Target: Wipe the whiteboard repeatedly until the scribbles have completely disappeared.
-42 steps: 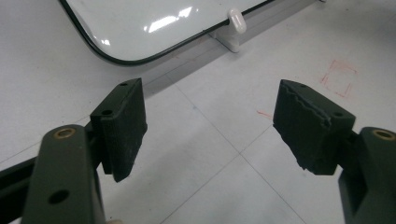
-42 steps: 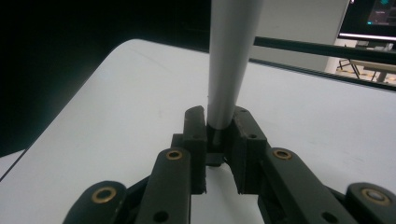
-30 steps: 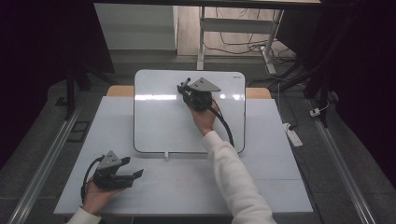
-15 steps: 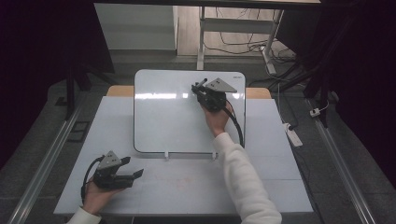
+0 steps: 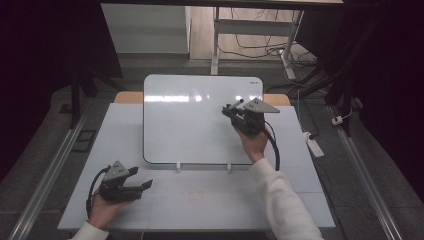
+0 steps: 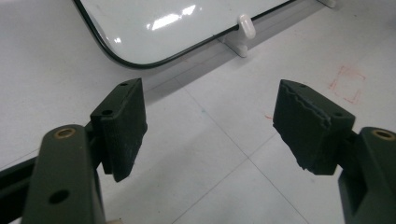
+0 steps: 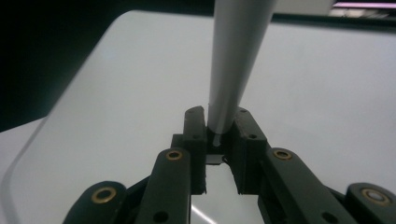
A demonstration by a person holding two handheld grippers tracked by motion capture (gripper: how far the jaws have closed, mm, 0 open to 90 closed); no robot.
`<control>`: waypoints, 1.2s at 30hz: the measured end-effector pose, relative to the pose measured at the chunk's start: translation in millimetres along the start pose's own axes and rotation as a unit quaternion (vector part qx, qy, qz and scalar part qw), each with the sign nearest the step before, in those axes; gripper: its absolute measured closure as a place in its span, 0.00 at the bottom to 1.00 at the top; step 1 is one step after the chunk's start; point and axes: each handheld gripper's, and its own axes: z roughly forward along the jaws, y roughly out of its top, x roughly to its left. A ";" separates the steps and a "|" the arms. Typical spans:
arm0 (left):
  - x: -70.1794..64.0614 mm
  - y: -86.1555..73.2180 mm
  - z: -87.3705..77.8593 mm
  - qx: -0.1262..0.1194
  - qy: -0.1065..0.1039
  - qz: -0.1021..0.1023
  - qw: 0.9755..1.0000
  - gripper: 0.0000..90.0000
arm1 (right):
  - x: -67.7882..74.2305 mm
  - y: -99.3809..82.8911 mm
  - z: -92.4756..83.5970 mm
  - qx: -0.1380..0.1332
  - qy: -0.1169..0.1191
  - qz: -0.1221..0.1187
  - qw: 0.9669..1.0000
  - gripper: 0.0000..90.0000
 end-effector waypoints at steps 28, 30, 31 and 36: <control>0.2 2.0 -3.7 -0.037 0.018 -0.009 0.999 0.30 | 63.6 -49.4 -45.1 0.098 0.158 0.006 0.983 0.86; -0.2 2.6 -4.6 -0.041 0.019 -0.008 0.999 0.30 | 67.6 -52.6 -44.9 0.107 0.163 0.001 0.981 0.86; -0.8 3.1 -5.1 -0.042 0.020 -0.006 0.999 0.30 | 69.5 -54.3 -44.7 0.111 0.166 0.001 0.980 0.86; -9.6 9.7 -8.5 -0.053 0.020 0.008 0.998 0.30 | 75.3 -61.3 -42.3 0.122 0.178 0.000 0.976 0.86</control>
